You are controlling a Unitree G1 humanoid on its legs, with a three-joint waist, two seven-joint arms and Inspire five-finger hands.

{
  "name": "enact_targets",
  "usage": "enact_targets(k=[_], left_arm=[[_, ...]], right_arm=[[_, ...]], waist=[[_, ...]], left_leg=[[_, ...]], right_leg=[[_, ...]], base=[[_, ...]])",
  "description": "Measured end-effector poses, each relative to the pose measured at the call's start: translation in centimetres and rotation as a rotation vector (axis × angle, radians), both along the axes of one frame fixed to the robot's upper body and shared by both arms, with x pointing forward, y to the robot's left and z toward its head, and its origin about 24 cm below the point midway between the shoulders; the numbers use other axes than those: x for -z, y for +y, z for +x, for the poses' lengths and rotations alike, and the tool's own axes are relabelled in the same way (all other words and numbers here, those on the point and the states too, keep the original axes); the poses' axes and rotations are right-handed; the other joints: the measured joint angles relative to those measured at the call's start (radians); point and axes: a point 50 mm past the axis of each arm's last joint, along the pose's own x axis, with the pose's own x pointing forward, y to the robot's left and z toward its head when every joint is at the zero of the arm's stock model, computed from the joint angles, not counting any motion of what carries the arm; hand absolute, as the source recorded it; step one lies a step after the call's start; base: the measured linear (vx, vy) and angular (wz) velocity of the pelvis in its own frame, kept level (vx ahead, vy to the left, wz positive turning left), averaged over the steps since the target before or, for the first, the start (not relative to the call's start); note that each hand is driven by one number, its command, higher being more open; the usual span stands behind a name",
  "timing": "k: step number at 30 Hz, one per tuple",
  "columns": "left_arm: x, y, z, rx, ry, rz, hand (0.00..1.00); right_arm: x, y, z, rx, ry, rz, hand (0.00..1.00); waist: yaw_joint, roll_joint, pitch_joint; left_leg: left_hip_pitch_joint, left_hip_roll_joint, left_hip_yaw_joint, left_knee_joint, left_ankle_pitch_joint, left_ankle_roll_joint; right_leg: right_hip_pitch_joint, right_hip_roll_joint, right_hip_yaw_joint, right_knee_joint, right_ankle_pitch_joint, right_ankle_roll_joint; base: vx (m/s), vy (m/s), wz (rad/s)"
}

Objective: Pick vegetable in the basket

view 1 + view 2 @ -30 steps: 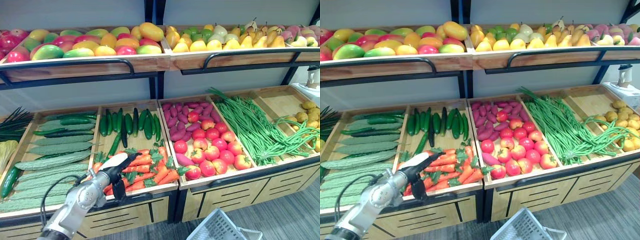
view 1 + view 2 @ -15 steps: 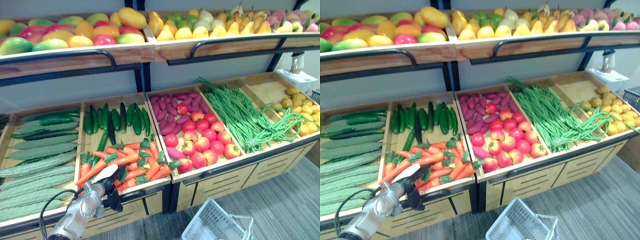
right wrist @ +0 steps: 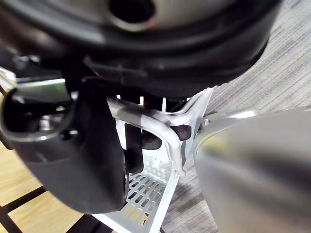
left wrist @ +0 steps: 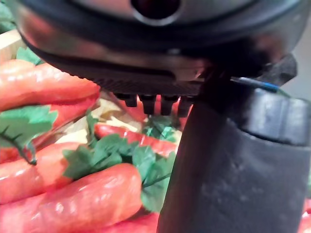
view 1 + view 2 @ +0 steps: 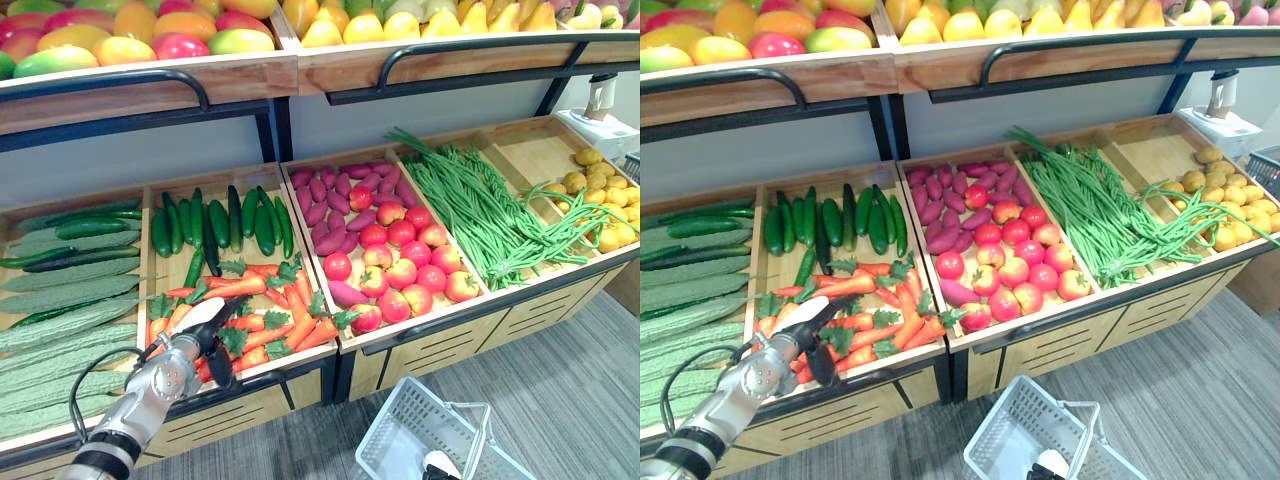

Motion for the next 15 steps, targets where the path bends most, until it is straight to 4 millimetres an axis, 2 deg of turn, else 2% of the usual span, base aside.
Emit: enact_targets(k=[2, 5, 9, 15], left_arm=[[-2.1, -1.0, 1.0, 0.039, -0.086, -0.014, 1.00], [-3.8, -1.2, 1.7, 0.050, -0.150, -0.022, 1.00], [-4.2, -1.3, 1.8, 0.056, -0.168, -0.024, 1.00], [-4.3, -1.3, 1.8, 0.057, -0.170, -0.024, 1.00]], right_arm=[[0.0, -0.1, -0.4, 0.001, -0.001, -0.005, 0.00], [-0.1, -0.2, -0.6, 0.003, 0.000, -0.008, 0.00], [-0.1, -0.6, -1.1, 0.000, 0.012, -0.020, 0.00], [0.0, -0.9, -1.6, -0.018, 0.033, -0.037, 0.00]], waist=[[0.003, -0.001, -0.001], [-0.003, 0.002, -0.003], [-0.019, 0.006, -0.007], [-0.020, 0.002, -0.011]], left_leg=[[0.000, -0.008, 0.002, 0.000, 0.004, 0.006], [0.000, -0.013, 0.004, -0.006, 0.013, 0.015], [0.000, -0.012, 0.005, -0.006, 0.017, 0.015], [0.001, -0.019, 0.006, -0.005, 0.017, 0.014]], right_leg=[[-0.001, -0.008, 0.002, -0.001, -0.003, -0.003], [-0.001, -0.011, 0.003, -0.004, -0.009, -0.009], [0.003, -0.010, 0.001, -0.014, -0.004, -0.002], [0.021, -0.012, 0.001, -0.049, 0.014, -0.001]], base=[[-0.13, -0.001, -0.05], [-0.13, -0.022, -0.02], [-0.08, -0.021, 0.00], [-0.01, -0.002, 0.00]])
